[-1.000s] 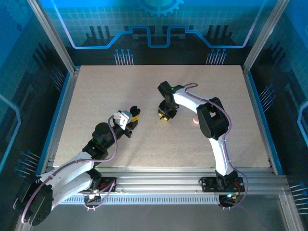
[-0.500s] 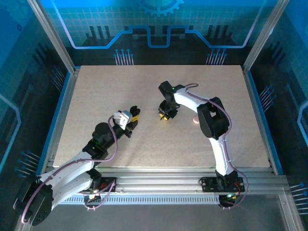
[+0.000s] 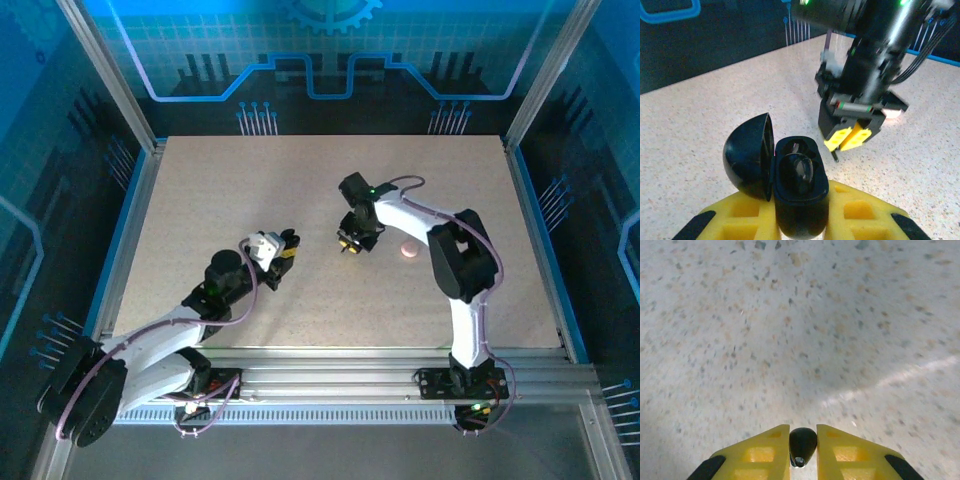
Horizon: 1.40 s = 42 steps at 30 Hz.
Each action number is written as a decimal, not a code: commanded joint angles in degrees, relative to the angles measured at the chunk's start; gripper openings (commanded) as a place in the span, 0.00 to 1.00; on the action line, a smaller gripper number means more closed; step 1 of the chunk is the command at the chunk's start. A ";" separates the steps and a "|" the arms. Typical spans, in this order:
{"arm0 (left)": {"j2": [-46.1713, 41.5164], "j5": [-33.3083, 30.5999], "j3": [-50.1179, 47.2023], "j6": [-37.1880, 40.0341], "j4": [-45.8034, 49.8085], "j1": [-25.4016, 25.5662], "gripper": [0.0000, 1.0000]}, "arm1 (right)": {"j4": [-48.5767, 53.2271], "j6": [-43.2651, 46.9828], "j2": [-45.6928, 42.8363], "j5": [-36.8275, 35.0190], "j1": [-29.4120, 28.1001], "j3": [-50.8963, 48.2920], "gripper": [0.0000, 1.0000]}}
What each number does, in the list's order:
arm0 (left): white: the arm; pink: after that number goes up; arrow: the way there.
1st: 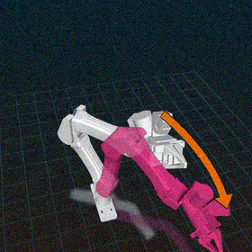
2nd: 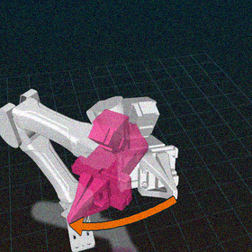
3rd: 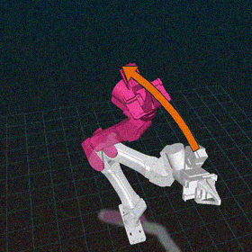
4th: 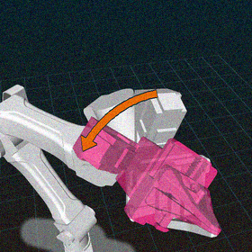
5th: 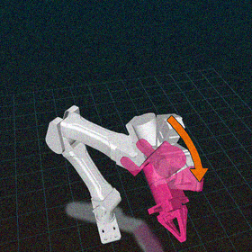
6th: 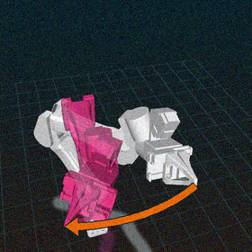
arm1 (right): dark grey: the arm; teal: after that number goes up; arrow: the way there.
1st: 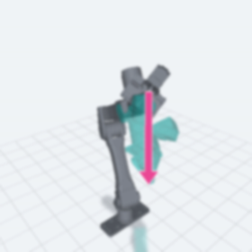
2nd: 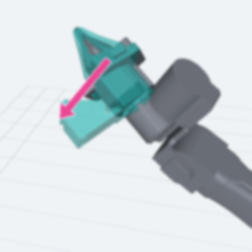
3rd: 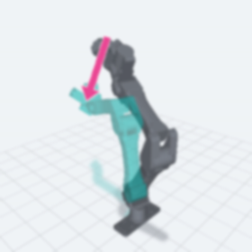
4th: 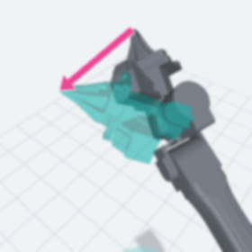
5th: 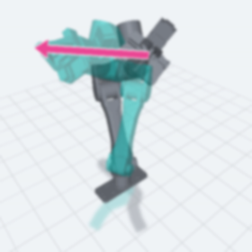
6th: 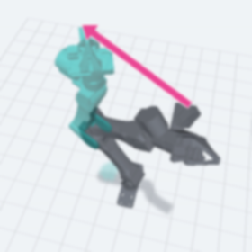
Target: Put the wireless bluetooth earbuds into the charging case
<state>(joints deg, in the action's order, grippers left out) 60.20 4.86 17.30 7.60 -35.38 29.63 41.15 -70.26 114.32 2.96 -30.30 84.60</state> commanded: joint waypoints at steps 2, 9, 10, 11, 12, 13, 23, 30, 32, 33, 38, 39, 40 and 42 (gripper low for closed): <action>3.87 3.51 2.69 -2.89 -5.76 -0.18 0.20 | -1.89 2.95 -9.41 -2.33 0.06 -4.61 0.18; 10.37 8.03 4.84 -5.45 -11.73 0.82 0.20 | -5.06 8.85 -22.70 -3.63 -0.63 -11.60 0.21; 11.13 8.46 5.00 -6.23 -12.80 0.99 0.20 | -5.95 9.85 -24.50 -3.74 -0.64 -12.58 0.21; 11.86 8.93 5.15 -6.71 -13.57 1.24 0.20 | -6.91 10.60 -26.00 -3.81 -0.81 -13.38 0.21; 12.61 9.87 5.41 -7.12 -14.36 1.41 0.20 | -7.87 11.45 -27.68 -4.02 -1.00 -14.26 0.21; 13.17 10.66 5.75 -7.32 -14.75 1.69 0.20 | -8.73 12.14 -29.04 -4.18 -1.12 -14.96 0.21; 18.08 15.29 8.02 -10.56 -20.45 3.17 0.20 | -16.06 21.64 -36.73 -4.19 -4.50 -18.15 0.22; 19.07 15.78 8.70 -11.43 -21.71 3.32 0.20 | -21.69 27.62 -38.56 -5.27 -7.62 -19.10 0.23; 19.33 15.88 8.81 -12.25 -22.42 3.25 0.20 | -23.10 27.96 -38.34 -4.92 -8.00 -19.42 0.23; 19.50 15.88 8.80 -12.78 -22.97 3.25 0.20 | -23.91 28.07 -38.22 -4.65 -8.25 -19.62 0.23; 20.04 15.35 8.77 -14.49 -25.08 3.27 0.20 | -26.27 29.35 -37.67 -4.35 -9.76 -19.73 0.23; 20.13 15.27 8.72 -14.72 -25.43 3.32 0.20 | -26.76 29.60 -37.55 -4.41 -10.23 -19.73 0.23; 20.20 15.11 8.78 -14.99 -25.54 3.30 0.20 | -26.98 29.86 -37.44 -4.47 -10.47 -19.60 0.24; 20.12 14.74 8.81 -15.54 -25.87 3.27 0.20 | -27.09 30.42 -37.24 -4.69 -11.07 -19.38 0.24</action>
<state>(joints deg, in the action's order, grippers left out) 79.88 18.98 24.45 -6.20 -57.47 32.49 16.82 -41.87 76.93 -1.32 -40.16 65.23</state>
